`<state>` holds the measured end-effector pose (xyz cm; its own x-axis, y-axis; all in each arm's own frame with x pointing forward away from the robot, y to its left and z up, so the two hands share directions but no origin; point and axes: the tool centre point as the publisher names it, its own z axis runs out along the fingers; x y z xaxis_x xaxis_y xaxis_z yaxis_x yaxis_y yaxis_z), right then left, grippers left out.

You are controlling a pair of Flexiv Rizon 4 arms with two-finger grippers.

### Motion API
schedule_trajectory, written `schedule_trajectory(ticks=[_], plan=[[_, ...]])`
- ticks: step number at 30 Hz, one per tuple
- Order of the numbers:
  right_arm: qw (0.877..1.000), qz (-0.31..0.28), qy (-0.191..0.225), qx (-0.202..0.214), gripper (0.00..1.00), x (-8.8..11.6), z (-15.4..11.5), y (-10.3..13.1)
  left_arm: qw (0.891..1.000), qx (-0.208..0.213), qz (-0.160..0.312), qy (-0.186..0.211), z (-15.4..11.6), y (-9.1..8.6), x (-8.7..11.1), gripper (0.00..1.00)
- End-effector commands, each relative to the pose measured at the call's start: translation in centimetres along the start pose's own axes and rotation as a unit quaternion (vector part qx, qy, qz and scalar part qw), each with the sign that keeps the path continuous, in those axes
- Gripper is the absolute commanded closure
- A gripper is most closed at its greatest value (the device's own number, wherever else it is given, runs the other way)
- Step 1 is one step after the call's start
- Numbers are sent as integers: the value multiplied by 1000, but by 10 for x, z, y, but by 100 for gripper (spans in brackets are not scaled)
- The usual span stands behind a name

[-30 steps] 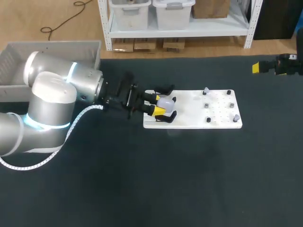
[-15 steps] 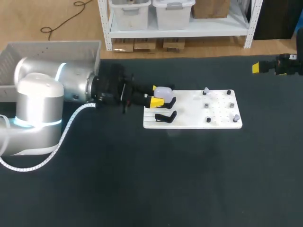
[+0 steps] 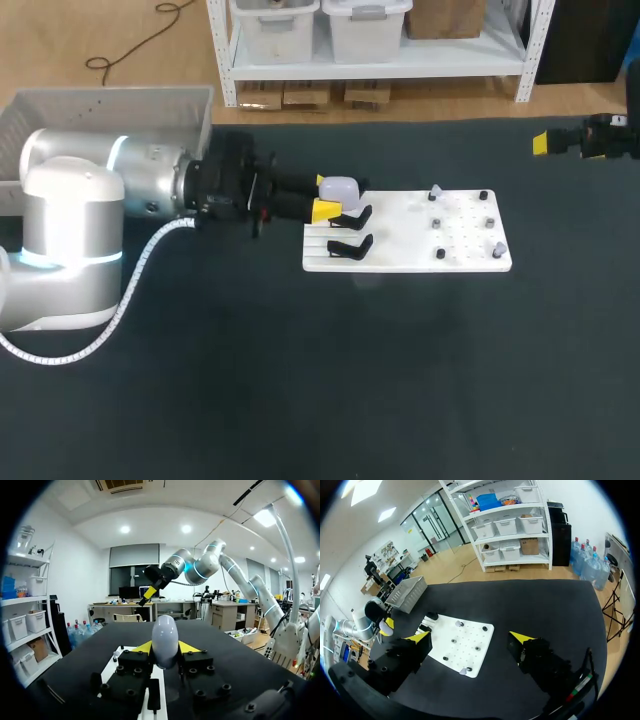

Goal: Pick up each earbud case from the left stands, insert the matching earbuds, close the lid, and place the case in the box.

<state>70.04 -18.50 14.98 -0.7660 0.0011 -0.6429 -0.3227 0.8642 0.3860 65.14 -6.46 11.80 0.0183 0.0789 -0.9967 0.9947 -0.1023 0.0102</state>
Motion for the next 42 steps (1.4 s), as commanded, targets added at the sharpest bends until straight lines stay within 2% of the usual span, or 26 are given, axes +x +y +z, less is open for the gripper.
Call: schedule_trajectory(ticks=[1, 15, 18, 23, 30, 35, 42], plan=[[1000, 0, 0, 0, 0, 0, 0, 0, 1000, -2, 1, 0, 0, -1, 0, 100], [1000, 0, 0, 0, 0, 0, 0, 0, 1000, -2, 1, 0, 0, -1, 0, 100], [1000, -17, 5, -4, 0, 5, -6, 10, 1000, 0, 2, 1, 1, -1, 1, 100], [999, -46, 14, -10, 0, 19, -22, 37, 1000, 27, -2, 16, 11, 0, 2, 100], [998, -60, 21, -21, 0, 44, -39, 68, 999, 29, -10, 20, 16, 4, 5, 100], [997, -66, 39, -26, 0, 62, -41, 90, 999, 24, -11, 23, 19, 5, 8, 100], [996, -69, 58, -25, 0, 74, -36, 124, 999, 6, -14, 28, 20, 5, 8, 100]])
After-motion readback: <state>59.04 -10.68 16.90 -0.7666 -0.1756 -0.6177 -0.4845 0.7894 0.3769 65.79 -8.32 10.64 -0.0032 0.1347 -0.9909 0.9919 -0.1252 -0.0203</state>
